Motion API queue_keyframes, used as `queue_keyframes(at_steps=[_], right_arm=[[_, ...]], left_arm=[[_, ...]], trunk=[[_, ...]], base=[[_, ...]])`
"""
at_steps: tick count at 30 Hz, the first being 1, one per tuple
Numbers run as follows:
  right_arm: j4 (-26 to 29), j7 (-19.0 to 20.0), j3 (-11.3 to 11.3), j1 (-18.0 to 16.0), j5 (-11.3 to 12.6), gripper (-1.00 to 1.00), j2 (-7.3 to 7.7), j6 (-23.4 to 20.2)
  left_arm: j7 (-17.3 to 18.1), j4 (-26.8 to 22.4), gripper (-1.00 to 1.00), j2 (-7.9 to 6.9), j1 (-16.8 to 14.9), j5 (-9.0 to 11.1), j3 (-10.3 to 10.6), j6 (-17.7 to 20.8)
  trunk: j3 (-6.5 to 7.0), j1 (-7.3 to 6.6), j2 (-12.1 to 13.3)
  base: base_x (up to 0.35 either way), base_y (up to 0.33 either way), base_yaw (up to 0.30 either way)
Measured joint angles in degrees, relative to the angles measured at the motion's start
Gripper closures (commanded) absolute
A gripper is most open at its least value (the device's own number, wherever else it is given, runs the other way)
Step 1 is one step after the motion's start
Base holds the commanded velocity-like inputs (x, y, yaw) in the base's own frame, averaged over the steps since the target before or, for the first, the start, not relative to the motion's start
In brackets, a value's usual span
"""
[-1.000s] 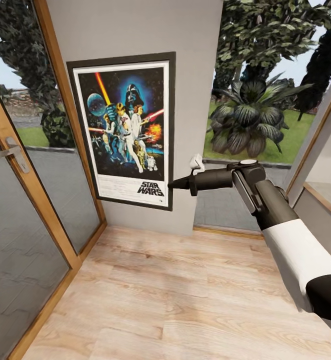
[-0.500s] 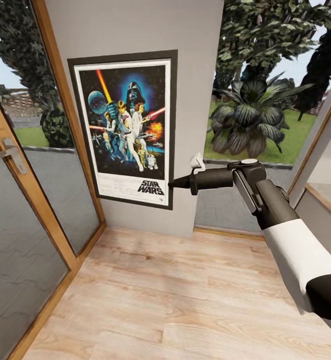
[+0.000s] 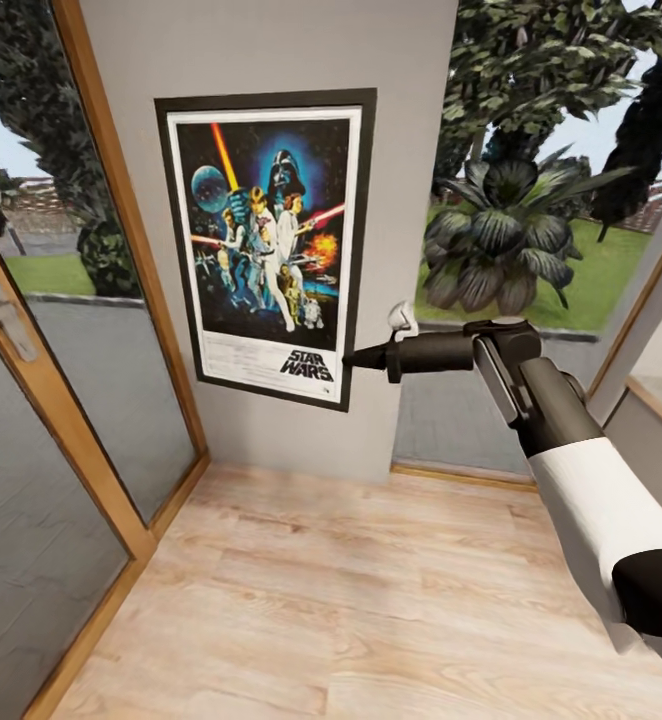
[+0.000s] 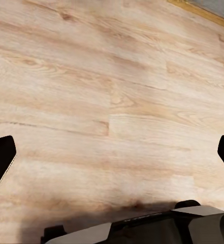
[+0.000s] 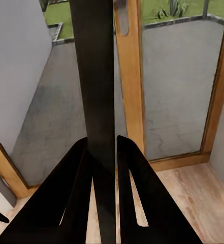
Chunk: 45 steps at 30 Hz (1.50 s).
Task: Pick up the poster from the kitchen countertop and hang it on one of the wall nails in the kitchen.
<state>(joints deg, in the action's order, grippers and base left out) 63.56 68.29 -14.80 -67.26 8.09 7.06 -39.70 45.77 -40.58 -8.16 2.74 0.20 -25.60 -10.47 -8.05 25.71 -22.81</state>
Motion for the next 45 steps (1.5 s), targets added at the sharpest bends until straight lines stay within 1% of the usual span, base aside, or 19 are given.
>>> queue_keyframes(at_steps=[8,24,41,45], right_arm=[[0.0,0.0,0.1,0.0,0.0,1.00,0.00,0.0],[0.0,0.0,0.2,0.0,0.0,1.00,0.00,0.0],[0.0,-0.1,0.2,0.0,0.0,1.00,0.00,0.0],[0.0,-0.1,0.2,0.0,0.0,1.00,0.00,0.0]], left_arm=[[0.0,0.0,-1.00,-0.02,0.0,0.0,0.0,0.1],[0.0,0.0,-1.00,-0.02,0.0,0.0,0.0,0.1],[-0.1,0.0,-1.00,-0.03,0.0,0.1,-0.1,0.1],[-0.2,0.0,-1.00,-0.03,0.0,0.1,-0.1,0.1]], trunk=[[0.00,0.00,0.0],[0.00,0.01,0.0],[0.00,0.02,0.0],[0.00,0.01,0.0]], base=[[0.330,0.120,0.000],[0.307,0.186,0.000],[0.126,0.021,0.000],[0.264,0.000,0.000]])
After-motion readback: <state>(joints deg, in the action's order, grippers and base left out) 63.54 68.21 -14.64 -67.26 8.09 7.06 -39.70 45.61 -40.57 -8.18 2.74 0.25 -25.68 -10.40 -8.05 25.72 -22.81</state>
